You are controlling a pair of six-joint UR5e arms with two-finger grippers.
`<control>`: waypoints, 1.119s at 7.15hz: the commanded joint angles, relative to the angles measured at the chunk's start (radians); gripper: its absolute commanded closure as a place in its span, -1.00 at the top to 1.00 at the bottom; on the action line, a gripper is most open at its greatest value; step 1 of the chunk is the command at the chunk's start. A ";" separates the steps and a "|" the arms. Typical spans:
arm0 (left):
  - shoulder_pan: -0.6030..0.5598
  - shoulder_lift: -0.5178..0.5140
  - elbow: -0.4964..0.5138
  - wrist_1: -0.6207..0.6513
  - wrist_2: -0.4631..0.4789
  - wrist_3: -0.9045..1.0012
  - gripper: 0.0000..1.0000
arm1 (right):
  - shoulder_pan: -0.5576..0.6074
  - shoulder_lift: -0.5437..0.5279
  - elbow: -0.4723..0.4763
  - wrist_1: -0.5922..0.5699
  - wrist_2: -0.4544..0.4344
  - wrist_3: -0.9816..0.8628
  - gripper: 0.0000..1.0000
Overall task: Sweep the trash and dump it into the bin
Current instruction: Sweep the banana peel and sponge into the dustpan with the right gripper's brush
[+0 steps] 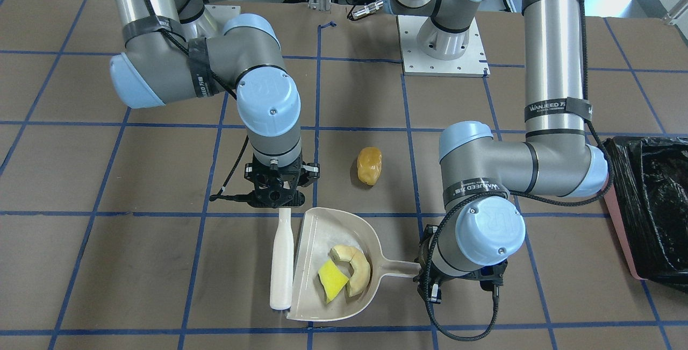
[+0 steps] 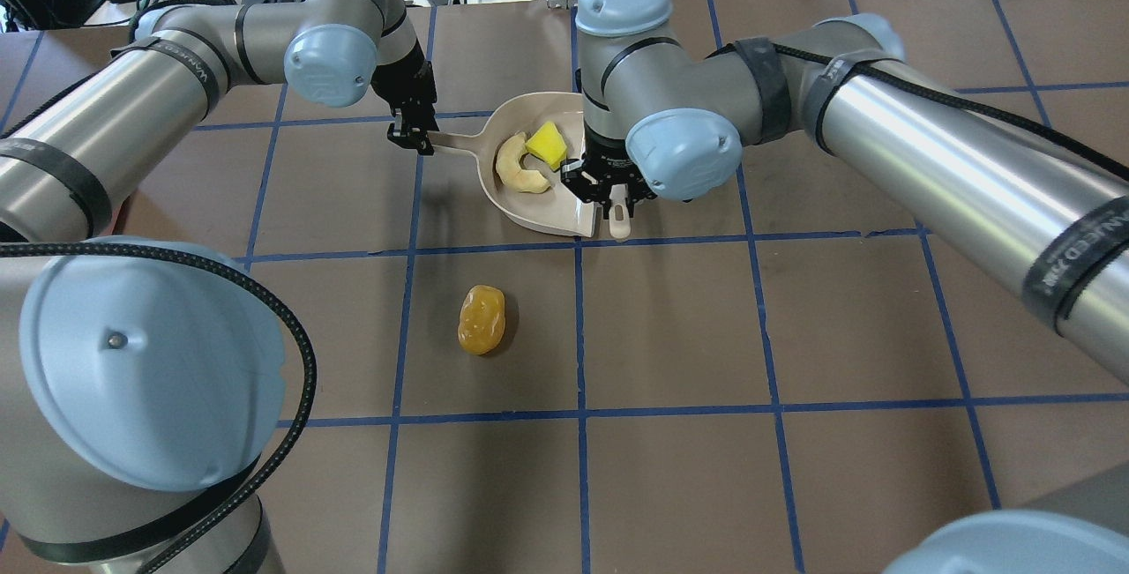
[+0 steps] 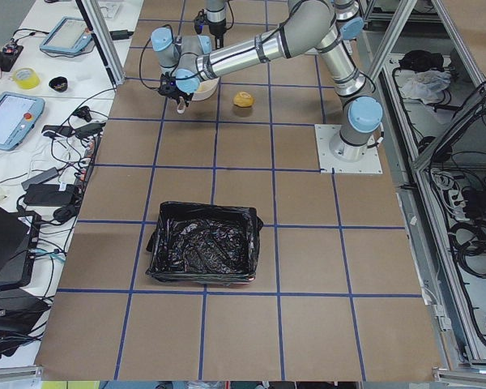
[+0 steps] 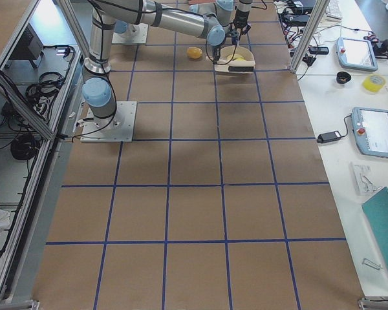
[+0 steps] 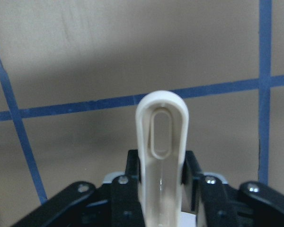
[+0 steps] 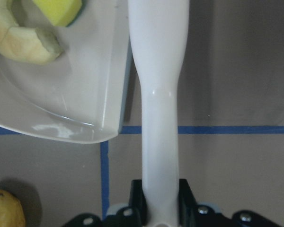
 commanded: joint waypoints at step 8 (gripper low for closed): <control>0.187 0.287 -0.096 -0.287 -0.006 0.252 -1.00 | -0.122 -0.194 0.027 0.221 -0.067 -0.139 -1.00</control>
